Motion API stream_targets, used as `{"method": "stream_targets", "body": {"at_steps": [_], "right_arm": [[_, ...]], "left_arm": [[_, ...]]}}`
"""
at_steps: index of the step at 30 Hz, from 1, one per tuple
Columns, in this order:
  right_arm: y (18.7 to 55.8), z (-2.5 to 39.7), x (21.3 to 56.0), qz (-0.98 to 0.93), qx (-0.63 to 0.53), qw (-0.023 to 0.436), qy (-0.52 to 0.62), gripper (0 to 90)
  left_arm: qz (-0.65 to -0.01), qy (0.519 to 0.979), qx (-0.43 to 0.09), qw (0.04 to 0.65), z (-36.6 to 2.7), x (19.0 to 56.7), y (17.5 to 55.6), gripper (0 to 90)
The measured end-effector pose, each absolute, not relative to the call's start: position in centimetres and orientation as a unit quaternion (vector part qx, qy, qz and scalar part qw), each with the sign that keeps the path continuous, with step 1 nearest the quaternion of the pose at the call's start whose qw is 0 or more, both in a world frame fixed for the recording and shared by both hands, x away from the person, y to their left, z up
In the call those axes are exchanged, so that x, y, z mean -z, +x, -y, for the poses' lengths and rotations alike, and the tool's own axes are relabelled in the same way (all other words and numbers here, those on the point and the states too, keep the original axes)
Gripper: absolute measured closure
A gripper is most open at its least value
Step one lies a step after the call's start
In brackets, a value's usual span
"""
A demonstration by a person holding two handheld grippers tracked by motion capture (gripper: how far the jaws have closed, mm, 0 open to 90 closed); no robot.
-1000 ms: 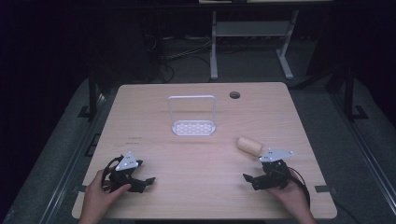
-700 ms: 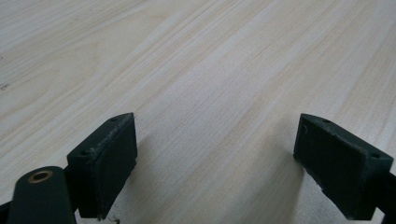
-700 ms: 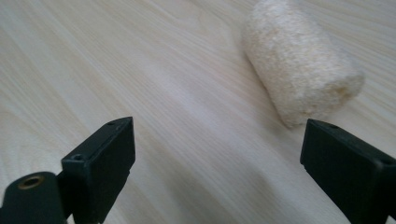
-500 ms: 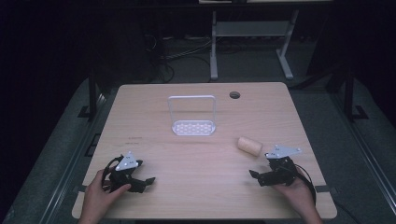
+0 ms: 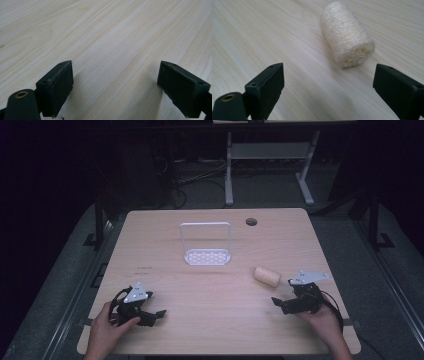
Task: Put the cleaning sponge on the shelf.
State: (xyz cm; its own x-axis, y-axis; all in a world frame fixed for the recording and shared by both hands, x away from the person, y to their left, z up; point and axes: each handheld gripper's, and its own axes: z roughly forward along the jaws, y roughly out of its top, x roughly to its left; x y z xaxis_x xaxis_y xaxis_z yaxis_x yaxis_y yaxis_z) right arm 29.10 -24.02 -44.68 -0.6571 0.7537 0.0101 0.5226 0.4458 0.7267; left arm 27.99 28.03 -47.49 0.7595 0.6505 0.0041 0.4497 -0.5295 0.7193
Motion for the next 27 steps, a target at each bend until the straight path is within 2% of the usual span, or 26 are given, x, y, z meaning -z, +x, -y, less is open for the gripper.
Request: {"method": "stream_targets", "body": {"at_steps": [27], "right_arm": [[31.8,24.7,43.5,-0.839,-0.373,0.146,0.367,9.7]], "left_arm": [[-0.319,0.863,-0.137,0.366,-28.0,47.5,28.0,12.9]]}}
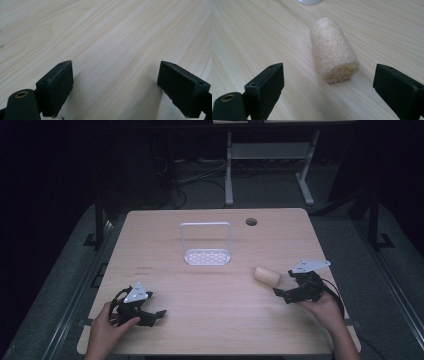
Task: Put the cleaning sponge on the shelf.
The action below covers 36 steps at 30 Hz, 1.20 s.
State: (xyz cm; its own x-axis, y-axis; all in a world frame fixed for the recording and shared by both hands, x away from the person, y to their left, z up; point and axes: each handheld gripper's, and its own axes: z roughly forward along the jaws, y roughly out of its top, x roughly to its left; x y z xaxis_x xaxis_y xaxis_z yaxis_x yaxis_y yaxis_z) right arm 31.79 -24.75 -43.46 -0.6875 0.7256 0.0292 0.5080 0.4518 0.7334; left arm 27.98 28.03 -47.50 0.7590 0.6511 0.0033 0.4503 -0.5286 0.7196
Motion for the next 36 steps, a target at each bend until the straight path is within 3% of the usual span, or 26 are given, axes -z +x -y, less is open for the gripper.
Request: {"method": "stream_targets", "body": {"at_steps": [36], "right_arm": [[36.8,23.1,42.3,-0.86,-0.376,0.115,0.326,9.7]], "left_arm": [[-0.321,0.863,-0.136,0.366,-28.0,47.5,28.0,12.9]]}}
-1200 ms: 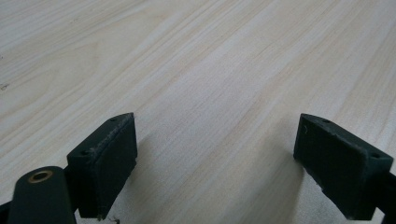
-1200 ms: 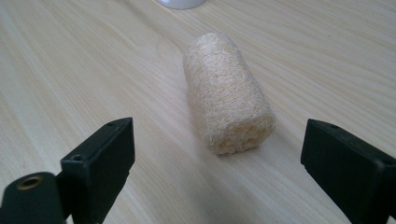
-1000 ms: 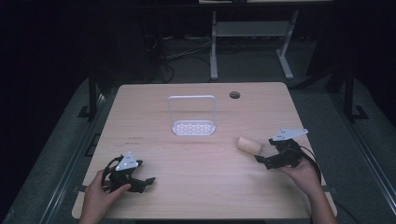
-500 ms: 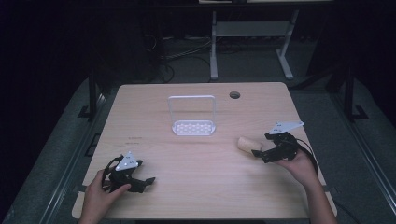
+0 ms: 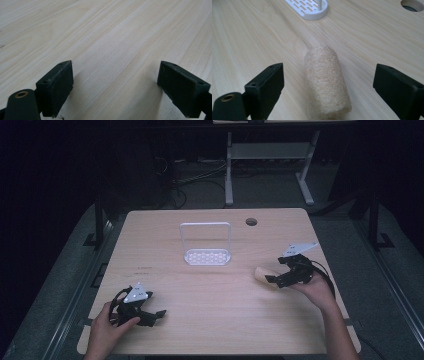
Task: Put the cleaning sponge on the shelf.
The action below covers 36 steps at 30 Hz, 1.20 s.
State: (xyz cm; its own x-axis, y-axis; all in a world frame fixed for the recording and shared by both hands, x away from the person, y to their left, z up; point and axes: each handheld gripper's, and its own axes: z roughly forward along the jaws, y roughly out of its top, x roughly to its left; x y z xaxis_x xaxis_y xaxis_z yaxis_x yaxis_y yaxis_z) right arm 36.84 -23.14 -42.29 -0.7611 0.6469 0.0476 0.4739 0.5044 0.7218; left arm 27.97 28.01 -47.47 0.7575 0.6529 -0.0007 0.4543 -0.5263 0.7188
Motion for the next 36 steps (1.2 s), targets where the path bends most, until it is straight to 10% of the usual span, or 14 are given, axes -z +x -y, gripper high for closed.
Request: {"method": "stream_targets", "body": {"at_steps": [36], "right_arm": [[38.9,21.1,45.3,-0.894,-0.318,0.076,0.305,15.4]], "left_arm": [[-0.321,0.862,-0.136,0.367,-28.0,47.5,28.0,12.9]]}}
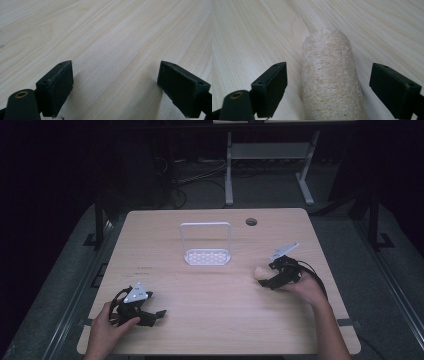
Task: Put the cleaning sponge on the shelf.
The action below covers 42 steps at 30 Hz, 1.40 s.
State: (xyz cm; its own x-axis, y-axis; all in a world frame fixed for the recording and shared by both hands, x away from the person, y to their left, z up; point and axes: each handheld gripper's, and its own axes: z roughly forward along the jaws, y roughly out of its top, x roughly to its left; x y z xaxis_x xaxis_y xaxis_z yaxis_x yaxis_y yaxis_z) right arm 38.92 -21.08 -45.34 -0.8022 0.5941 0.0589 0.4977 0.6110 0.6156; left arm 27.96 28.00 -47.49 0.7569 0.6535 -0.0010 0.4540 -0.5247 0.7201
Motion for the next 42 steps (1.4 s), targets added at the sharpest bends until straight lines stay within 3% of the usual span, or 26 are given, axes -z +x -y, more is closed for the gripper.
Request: {"method": "stream_targets", "body": {"at_steps": [13,20,42], "right_arm": [[38.7,21.2,45.5,-0.896,-0.318,0.076,0.3,27.0],[38.6,21.3,45.6,-0.897,-0.315,0.083,0.298,39.7],[37.6,20.9,44.4,-0.883,-0.34,0.086,0.312,40.9]], "left_arm": [[-0.321,0.862,-0.136,0.367,-28.0,47.5,28.0,12.9],[-0.321,0.862,-0.136,0.367,-28.0,47.5,28.0,12.9],[-0.322,0.862,-0.136,0.368,-28.0,47.5,28.0,12.9]]}}
